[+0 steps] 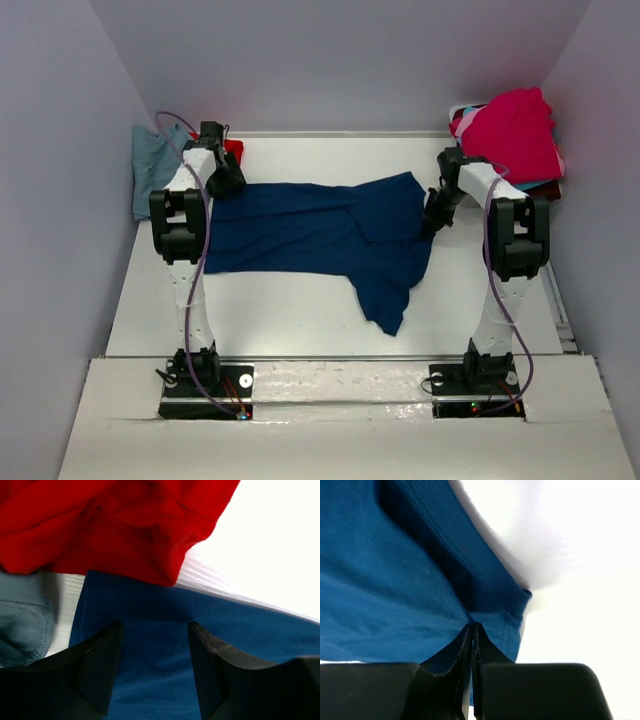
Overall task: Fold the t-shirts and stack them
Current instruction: Fold the tshirt
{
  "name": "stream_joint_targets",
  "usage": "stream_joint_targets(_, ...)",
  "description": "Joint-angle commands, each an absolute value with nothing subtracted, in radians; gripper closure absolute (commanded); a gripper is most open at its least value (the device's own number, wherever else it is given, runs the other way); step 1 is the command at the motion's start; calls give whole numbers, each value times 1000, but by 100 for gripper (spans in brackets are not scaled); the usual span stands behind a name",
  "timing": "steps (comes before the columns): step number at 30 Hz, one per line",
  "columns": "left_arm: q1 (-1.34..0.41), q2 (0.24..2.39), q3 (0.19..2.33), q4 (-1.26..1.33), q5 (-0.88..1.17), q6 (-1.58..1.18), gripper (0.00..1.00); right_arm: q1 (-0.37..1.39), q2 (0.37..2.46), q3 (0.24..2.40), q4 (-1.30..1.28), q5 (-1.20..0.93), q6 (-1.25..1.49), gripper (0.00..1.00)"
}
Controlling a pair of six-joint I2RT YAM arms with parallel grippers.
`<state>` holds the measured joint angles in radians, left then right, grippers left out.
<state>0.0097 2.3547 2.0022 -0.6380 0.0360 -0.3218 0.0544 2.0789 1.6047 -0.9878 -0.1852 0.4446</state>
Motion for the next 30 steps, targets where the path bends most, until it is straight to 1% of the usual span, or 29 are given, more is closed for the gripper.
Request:
stream_joint_targets(1, 32, 2401, 2011, -683, -8, -314, 33, 45, 1988, 1603, -1019, -146, 440, 93)
stream_joint_targets(26, 41, 2408, 2022, -683, -6, -314, 33, -37, 1965, 1565, -1031, -118, 420, 93)
stream_joint_targets(28, 41, 2408, 2022, -683, 24, -313, 33, -37, 1973, 1563, -1031, -121, 417, 93)
stream_joint_targets(29, 41, 2407, 2022, -681, 29, -313, 33, -37, 1976, 1562, -1031, -136, 408, 93)
stream_joint_targets(30, 41, 2407, 2020, -681, 31, -314, 33, -37, 1977, 1559, -1028, -150, 405, 83)
